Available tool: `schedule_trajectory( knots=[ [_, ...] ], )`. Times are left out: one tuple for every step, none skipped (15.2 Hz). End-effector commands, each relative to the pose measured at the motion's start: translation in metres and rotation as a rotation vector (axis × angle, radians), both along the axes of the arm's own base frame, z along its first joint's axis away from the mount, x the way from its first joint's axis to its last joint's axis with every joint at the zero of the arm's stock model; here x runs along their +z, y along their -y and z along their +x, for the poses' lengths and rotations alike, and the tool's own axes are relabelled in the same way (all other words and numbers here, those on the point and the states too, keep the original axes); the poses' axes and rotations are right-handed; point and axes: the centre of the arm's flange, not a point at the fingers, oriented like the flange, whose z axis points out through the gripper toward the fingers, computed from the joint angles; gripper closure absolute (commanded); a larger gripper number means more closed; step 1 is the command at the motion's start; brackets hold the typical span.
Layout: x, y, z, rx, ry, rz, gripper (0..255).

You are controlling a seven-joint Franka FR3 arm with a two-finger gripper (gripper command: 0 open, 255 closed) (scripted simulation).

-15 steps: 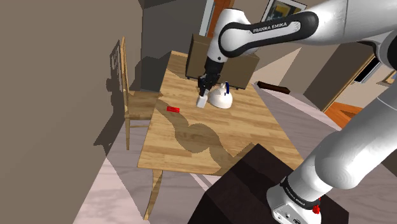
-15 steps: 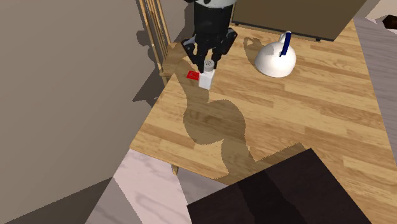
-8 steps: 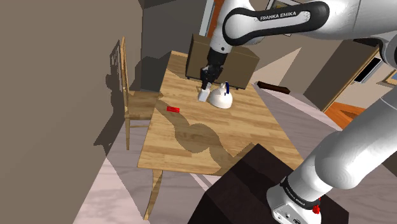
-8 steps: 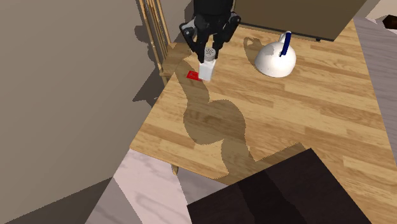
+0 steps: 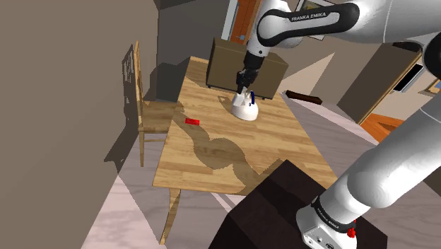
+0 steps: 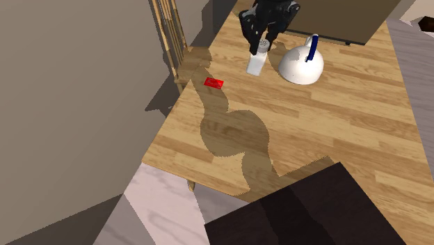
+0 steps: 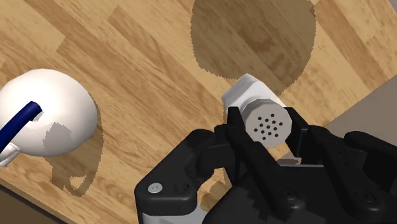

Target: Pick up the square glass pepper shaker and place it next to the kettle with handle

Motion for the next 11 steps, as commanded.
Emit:
schedule_trajectory(
  knots=[
    [0.001, 0.024, 0.005, 0.002, 0.000, -0.001, 255],
    [0.001, 0.037, 0.007, 0.002, 0.000, -0.001, 255],
    [0.001, 0.050, 0.008, 0.002, 0.000, -0.001, 255],
    [0.001, 0.063, 0.010, 0.002, 0.000, -0.001, 255],
    [0.001, 0.077, 0.012, 0.002, 0.000, -0.001, 255],
    [0.001, 0.090, 0.014, 0.002, 0.000, -0.001, 255],
    [0.001, 0.103, 0.015, 0.002, 0.000, -0.001, 255],
    [0.001, 0.116, 0.017, 0.002, 0.000, -0.001, 255],
    [0.001, 0.129, 0.019, 0.002, 0.000, -0.001, 255],
    [0.001, 0.142, 0.020, 0.002, 0.000, -0.001, 255],
    [0.001, 0.155, 0.022, 0.002, 0.000, -0.001, 255]
  ],
)
